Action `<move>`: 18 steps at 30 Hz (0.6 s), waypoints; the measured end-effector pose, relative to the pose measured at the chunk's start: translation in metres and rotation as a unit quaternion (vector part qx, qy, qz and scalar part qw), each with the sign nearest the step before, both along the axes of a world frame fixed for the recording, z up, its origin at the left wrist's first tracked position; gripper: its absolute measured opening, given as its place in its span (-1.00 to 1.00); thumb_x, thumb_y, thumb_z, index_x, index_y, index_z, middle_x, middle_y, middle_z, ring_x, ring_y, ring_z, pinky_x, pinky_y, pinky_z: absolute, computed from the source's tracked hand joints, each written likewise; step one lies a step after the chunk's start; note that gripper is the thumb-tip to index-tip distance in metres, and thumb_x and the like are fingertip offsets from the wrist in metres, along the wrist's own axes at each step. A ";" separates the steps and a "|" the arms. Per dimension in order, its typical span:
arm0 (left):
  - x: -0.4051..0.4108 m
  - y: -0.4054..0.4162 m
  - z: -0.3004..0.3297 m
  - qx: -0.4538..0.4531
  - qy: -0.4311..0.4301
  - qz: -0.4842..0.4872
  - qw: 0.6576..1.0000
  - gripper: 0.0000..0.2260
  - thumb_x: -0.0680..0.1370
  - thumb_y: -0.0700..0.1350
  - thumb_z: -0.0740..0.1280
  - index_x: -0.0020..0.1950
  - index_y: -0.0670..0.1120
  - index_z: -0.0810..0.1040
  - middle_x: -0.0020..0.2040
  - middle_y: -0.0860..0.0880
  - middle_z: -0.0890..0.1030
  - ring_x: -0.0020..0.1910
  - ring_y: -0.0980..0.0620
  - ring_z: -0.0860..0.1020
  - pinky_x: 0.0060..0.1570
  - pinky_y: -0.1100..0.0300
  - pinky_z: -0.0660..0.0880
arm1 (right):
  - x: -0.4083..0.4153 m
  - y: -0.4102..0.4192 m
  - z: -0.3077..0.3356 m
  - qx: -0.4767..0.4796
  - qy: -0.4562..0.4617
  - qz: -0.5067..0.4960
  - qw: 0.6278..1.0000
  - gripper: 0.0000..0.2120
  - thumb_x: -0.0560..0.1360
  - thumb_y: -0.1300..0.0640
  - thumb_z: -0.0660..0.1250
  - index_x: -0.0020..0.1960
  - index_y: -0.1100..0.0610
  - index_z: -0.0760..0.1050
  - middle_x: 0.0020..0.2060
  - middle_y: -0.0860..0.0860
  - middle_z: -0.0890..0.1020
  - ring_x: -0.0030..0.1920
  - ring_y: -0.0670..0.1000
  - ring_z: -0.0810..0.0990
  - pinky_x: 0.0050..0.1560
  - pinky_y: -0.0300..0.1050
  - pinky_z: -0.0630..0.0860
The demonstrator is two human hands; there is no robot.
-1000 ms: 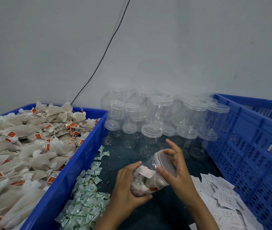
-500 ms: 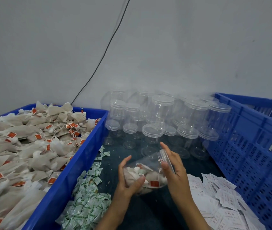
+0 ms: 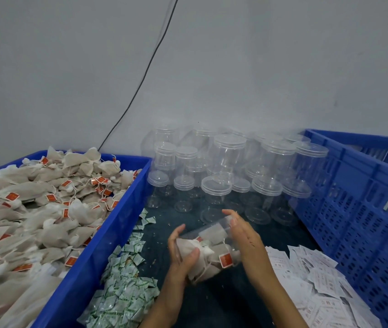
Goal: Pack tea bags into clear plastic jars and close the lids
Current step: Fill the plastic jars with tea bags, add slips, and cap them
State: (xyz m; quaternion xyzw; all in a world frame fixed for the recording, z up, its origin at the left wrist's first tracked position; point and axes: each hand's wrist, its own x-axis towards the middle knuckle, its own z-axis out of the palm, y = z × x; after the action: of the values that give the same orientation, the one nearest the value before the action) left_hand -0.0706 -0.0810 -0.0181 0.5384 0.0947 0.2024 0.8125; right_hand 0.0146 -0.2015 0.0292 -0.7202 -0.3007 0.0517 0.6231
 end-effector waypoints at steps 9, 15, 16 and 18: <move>-0.004 0.005 0.002 0.024 0.014 0.012 1.000 -0.55 0.41 0.16 0.30 0.26 0.07 0.37 0.03 -0.12 0.61 -0.32 0.00 0.61 -0.49 0.22 0.43 | 0.000 -0.005 -0.007 0.094 0.102 0.074 0.988 -0.54 0.37 -0.17 0.39 0.25 -0.13 0.50 0.22 0.05 0.55 0.16 0.05 0.59 0.09 -0.02 0.57; -0.008 0.007 0.005 0.056 0.047 0.024 0.997 -0.41 0.27 0.27 0.34 0.21 0.05 0.36 0.03 -0.15 0.60 -0.31 0.01 0.56 -0.52 0.25 0.35 | -0.001 0.004 -0.012 0.080 0.151 0.021 0.985 -0.46 0.34 -0.32 0.41 0.18 -0.05 0.43 0.02 0.00 0.62 -0.10 -0.11 0.68 -0.20 -0.26 0.56; -0.009 0.008 0.005 0.040 0.057 -0.001 0.998 -0.37 0.30 0.30 0.32 0.23 -0.04 0.38 -0.07 -0.18 0.61 -0.36 0.01 0.51 -0.54 0.27 0.29 | 0.000 0.002 -0.011 0.092 0.146 0.038 0.984 -0.43 0.31 -0.28 0.44 0.24 -0.10 0.41 0.07 -0.03 0.61 -0.02 -0.10 0.66 -0.13 -0.23 0.57; -0.009 0.012 0.000 0.010 0.067 -0.040 0.997 -0.36 0.40 0.29 0.30 0.24 -0.18 0.41 -0.20 -0.18 0.60 -0.41 0.00 0.48 -0.54 0.29 0.24 | 0.003 -0.001 -0.011 0.117 0.127 0.052 0.984 -0.37 0.27 -0.17 0.46 0.30 -0.15 0.39 0.09 -0.09 0.60 0.09 -0.10 0.63 -0.03 -0.18 0.57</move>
State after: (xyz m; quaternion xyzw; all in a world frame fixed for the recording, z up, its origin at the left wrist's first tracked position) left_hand -0.0794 -0.0689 -0.0177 0.5620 0.1252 0.1340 0.8065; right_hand 0.0176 -0.2027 0.0179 -0.6131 -0.2601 0.1401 0.7327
